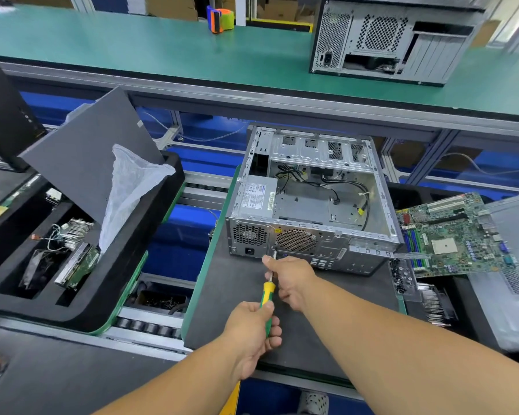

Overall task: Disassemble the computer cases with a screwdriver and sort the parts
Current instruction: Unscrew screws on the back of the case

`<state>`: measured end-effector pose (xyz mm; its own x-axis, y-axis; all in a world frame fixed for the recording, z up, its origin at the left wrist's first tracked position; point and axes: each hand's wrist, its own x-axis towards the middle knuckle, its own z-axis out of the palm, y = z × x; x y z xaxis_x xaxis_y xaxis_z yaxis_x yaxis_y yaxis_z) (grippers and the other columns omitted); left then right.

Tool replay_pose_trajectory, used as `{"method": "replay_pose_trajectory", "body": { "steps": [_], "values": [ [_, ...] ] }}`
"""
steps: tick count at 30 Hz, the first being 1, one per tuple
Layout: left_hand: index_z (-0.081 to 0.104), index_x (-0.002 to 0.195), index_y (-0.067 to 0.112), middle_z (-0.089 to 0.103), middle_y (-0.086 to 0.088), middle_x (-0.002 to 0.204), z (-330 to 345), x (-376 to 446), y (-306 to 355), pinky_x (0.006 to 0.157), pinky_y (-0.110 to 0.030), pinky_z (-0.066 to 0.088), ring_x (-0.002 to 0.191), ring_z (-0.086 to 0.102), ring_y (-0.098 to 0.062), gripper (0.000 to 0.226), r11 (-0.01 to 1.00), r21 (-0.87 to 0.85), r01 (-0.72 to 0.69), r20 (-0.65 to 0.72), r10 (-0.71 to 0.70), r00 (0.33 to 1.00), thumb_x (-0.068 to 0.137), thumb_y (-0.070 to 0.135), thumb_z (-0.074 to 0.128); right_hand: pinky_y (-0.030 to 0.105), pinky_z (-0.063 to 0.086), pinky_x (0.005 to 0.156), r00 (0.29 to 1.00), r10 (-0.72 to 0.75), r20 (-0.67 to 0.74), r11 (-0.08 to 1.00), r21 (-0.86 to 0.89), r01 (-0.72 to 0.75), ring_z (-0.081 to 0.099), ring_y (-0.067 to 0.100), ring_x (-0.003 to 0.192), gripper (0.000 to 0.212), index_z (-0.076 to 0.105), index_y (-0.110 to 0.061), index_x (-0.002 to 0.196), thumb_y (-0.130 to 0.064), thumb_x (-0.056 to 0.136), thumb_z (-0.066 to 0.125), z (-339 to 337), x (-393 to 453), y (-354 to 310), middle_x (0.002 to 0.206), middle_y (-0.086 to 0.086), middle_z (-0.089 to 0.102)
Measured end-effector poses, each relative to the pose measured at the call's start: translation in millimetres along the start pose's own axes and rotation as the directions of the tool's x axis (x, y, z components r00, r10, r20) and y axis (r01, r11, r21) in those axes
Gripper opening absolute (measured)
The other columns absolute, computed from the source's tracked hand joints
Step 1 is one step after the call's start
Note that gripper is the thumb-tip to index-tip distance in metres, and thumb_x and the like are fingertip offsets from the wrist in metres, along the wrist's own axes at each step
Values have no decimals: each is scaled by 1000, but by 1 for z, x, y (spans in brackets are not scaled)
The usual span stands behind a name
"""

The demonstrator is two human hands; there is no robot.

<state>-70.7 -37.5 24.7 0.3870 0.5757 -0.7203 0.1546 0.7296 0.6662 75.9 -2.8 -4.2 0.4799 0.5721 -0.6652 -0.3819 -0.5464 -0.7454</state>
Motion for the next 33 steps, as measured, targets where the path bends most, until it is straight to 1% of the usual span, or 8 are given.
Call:
{"method": "replay_pose_trajectory", "body": {
  "steps": [2, 5, 15, 23, 27, 29, 31, 33],
  "values": [
    [57, 119, 6, 62, -16, 95, 0, -1, 2, 58, -30, 54, 70, 57, -20, 22, 1000, 1, 1, -8, -1, 1000, 109, 25, 53, 20, 17, 42, 997, 67, 36, 992, 102, -70, 26, 10, 43, 22, 66, -16, 104, -37, 97, 67, -2, 2, -3, 74, 3, 74],
    [57, 118, 6, 62, -15, 94, 0, -2, 3, 57, -29, 54, 68, 57, -18, 22, 1000, 6, -10, -19, 10, 1000, 109, 26, 52, 19, 17, 40, 989, 118, 87, 958, 254, -137, 20, 8, 44, 19, 69, -15, 105, -22, 103, 51, -6, 9, -6, 87, 4, 79],
    [57, 118, 8, 62, -15, 96, -2, -3, 2, 60, -30, 54, 71, 55, -19, 21, 999, 22, -40, -19, 40, 999, 110, 27, 49, 19, 23, 39, 984, 149, 95, 921, 349, -174, 24, 7, 48, 16, 70, -16, 99, -24, 104, 57, -3, 12, -10, 92, 3, 79],
    [57, 116, 15, 66, -14, 99, -5, -4, -2, 68, -31, 55, 77, 58, -21, 18, 999, 50, -23, -31, 24, 999, 110, 29, 47, 19, 21, 36, 990, 132, 45, 919, 369, -139, 24, 7, 39, 5, 69, -13, 92, -14, 94, 66, -2, 13, -4, 74, 6, 75],
    [55, 117, 15, 66, -14, 97, -5, -5, -4, 64, -30, 53, 76, 57, -20, 19, 997, 70, -14, -28, 16, 999, 111, 29, 44, 20, 22, 39, 989, 142, -48, 923, 367, -114, 26, 8, 39, 5, 66, -13, 88, -15, 89, 62, -16, 12, 1, 76, 5, 69],
    [55, 117, 14, 66, -14, 95, -4, -4, -6, 62, -30, 51, 75, 56, -20, 20, 995, 92, -28, -18, 29, 999, 111, 29, 44, 21, 20, 41, 988, 131, -79, 915, 394, -89, 25, 10, 41, 7, 59, -13, 80, -14, 85, 56, -32, 10, 7, 67, 4, 61],
    [55, 117, 13, 66, -13, 95, -2, -4, -8, 63, -29, 51, 76, 56, -19, 20, 992, 119, -36, -1, 37, 999, 111, 28, 44, 22, 18, 42, 993, 100, -58, 905, 419, -66, 25, 12, 44, 7, 51, -15, 73, -11, 79, 49, -50, 4, 12, 62, 4, 54],
    [55, 117, 13, 66, -12, 95, 2, -3, -9, 62, -29, 51, 76, 56, -19, 19, 989, 142, -41, 19, 38, 999, 110, 28, 44, 24, 18, 46, 998, 66, 8, 896, 440, -63, 27, 14, 46, 7, 50, -14, 69, -10, 70, 45, -66, -3, 15, 65, 7, 57]
  ]
}}
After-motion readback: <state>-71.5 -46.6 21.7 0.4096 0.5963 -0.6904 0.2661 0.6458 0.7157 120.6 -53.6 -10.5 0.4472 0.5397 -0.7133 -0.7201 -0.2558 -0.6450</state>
